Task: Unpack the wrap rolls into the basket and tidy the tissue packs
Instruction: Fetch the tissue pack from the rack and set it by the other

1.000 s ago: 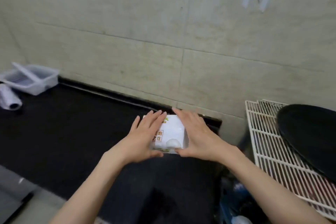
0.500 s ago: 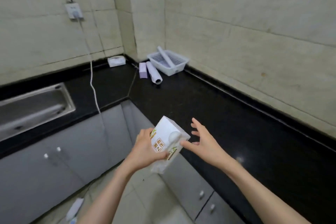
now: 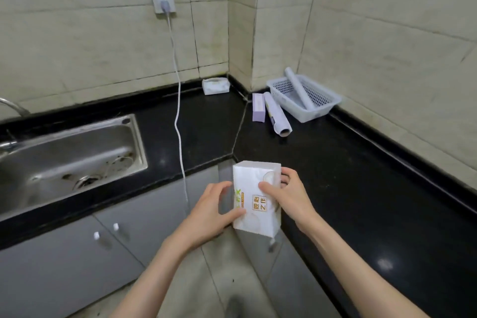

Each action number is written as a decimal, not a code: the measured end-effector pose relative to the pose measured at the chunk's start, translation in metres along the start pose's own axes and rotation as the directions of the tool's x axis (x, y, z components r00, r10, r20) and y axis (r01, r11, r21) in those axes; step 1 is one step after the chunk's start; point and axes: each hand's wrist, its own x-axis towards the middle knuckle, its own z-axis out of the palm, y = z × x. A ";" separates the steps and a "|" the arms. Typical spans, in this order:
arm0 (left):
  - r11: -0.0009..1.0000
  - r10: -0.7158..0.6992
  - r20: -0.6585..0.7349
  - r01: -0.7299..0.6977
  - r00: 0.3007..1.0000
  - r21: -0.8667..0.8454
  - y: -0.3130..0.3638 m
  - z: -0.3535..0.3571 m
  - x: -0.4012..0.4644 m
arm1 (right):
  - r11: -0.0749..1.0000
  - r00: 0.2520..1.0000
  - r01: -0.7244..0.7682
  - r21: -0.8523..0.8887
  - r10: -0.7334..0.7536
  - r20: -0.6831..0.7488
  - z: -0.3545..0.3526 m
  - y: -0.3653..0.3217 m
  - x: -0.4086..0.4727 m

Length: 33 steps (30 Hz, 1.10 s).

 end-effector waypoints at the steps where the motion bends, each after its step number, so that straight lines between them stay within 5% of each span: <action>1: 1.000 0.012 -0.023 -0.011 1.000 0.018 -0.004 -0.014 0.021 | 0.999 0.999 0.019 -0.046 -0.017 0.036 0.000 -0.007 0.022; 4: 0.997 0.058 0.008 -0.058 0.998 0.059 -0.002 -0.059 0.085 | 0.971 0.978 0.100 -0.218 -0.056 0.202 0.003 -0.035 0.079; 8: 0.989 0.095 0.245 -0.119 0.965 0.083 0.010 -0.095 0.158 | 0.939 0.912 0.191 -0.285 -0.063 0.404 0.015 -0.073 0.138; 18: 0.970 -0.092 0.226 0.139 0.970 -0.199 -0.050 -0.095 0.312 | 0.868 0.918 0.219 -0.446 -0.030 0.394 0.038 -0.084 0.301; 21: 0.872 -0.285 0.196 0.338 0.938 -0.353 -0.092 -0.088 0.365 | 0.821 0.945 0.175 -0.543 0.014 0.326 0.048 -0.069 0.359; 24: 0.656 -0.507 0.158 0.498 0.848 -0.567 -0.131 -0.094 0.428 | 0.784 0.970 0.126 -0.608 0.032 0.242 0.057 -0.059 0.420; 33: 0.460 -0.688 0.108 0.546 0.718 -0.700 -0.198 -0.120 0.602 | 0.490 0.947 0.095 -0.867 0.223 0.230 0.115 -0.021 0.572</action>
